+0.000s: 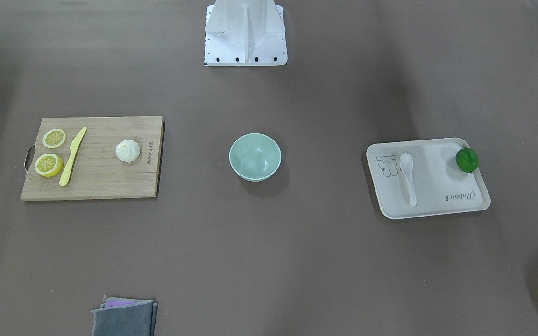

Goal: Put spoon and bun in bowl

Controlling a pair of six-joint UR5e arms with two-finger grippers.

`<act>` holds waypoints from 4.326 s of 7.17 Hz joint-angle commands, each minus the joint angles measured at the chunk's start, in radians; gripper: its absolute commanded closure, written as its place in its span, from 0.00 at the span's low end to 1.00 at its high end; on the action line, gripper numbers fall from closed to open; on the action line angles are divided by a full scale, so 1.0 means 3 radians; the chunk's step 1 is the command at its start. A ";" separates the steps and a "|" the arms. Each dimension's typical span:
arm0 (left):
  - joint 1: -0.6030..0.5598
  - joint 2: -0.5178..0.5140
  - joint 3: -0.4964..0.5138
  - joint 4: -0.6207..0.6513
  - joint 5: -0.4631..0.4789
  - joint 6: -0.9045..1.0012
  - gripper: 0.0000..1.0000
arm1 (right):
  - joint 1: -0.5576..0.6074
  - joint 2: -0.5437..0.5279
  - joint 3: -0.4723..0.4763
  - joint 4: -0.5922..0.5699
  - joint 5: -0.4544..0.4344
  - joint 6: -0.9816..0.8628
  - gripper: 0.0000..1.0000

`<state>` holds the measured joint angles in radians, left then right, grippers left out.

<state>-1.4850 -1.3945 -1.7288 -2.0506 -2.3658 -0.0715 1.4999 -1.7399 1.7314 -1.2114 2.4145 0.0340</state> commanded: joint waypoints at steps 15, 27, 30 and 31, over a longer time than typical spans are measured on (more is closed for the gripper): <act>0.2025 -0.1692 0.0859 0.0423 0.0789 -0.2186 0.59 | -0.1661 0.0789 0.0457 -0.0001 -0.0475 0.2161 0.06; 0.2771 -0.3225 0.0787 0.0848 0.1070 -0.3856 1.00 | -0.2376 0.0942 0.0411 -0.0017 -0.0997 0.2734 0.05; 0.2838 -0.3313 0.0991 0.0635 0.1269 -0.3894 1.00 | -0.2652 0.1019 0.0416 -0.0001 -0.1124 0.3077 0.05; 0.2833 -0.3318 0.1088 0.0466 0.1274 -0.3883 0.90 | -0.2749 0.1019 0.0416 -0.0001 -0.1241 0.3082 0.05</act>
<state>-0.6352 -2.3880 -1.4382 -1.8542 -1.9911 -1.2397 0.7144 -1.4371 1.8569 -1.2125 2.0811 0.9416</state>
